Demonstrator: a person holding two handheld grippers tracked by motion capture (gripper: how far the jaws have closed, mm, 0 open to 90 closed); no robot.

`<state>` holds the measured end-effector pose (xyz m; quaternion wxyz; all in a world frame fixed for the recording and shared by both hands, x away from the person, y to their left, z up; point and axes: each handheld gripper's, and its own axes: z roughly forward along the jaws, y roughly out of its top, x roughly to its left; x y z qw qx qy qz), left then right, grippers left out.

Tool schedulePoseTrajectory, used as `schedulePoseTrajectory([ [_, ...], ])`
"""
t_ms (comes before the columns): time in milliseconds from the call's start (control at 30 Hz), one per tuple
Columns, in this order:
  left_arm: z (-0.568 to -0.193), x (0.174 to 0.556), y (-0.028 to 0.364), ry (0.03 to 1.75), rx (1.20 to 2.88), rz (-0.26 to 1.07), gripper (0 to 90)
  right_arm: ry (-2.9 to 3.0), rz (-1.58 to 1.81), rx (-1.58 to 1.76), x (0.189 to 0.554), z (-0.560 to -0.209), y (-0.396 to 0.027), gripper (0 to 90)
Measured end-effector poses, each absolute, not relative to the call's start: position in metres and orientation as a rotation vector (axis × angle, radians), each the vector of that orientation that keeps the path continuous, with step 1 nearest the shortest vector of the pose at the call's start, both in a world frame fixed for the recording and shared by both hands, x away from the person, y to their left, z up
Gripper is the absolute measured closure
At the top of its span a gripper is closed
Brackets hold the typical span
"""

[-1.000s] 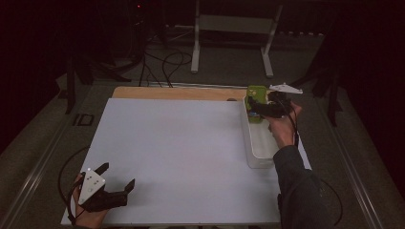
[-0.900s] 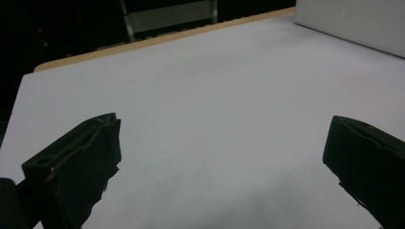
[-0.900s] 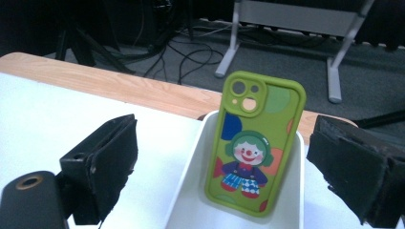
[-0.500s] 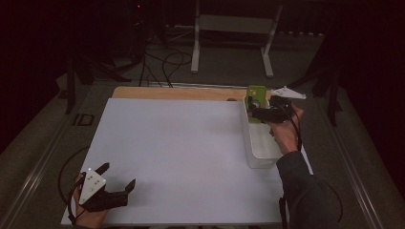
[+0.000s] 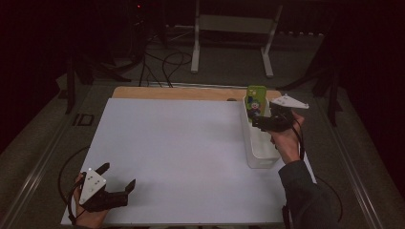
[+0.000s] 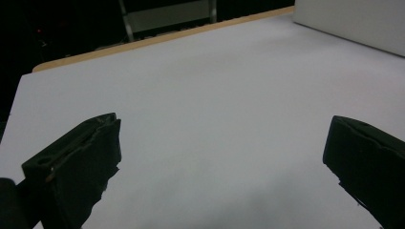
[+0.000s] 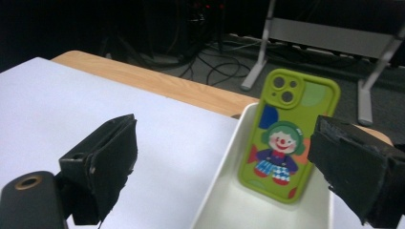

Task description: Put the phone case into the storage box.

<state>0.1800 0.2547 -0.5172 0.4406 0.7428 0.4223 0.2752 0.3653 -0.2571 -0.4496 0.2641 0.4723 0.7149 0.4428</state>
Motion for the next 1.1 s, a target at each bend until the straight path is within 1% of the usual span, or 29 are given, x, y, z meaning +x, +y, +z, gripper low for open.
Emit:
schedulePoseTrajectory([
  [467, -0.517, 0.18, 0.254, 1.046, 1.847, 0.68, 0.0, 1.985, 1.249, 1.194, 0.331, -0.456, -0.251, 9.1],
  [500, -0.517, 0.18, 0.254, 1.046, 1.848, 0.68, 0.0, 1.988, 1.255, 1.166, 0.323, -0.458, -0.25, 9.1],
  [933, -0.517, 0.18, 0.256, 1.05, 1.836, 0.673, 0.0, 1.97, 1.348, 1.111, 0.283, -0.464, -0.249, 9.4],
  [1100, -0.517, 0.181, 0.257, 1.05, 1.834, 0.672, 0.0, 1.958, 1.373, 1.093, 0.264, -0.473, -0.249, 10.1],
])
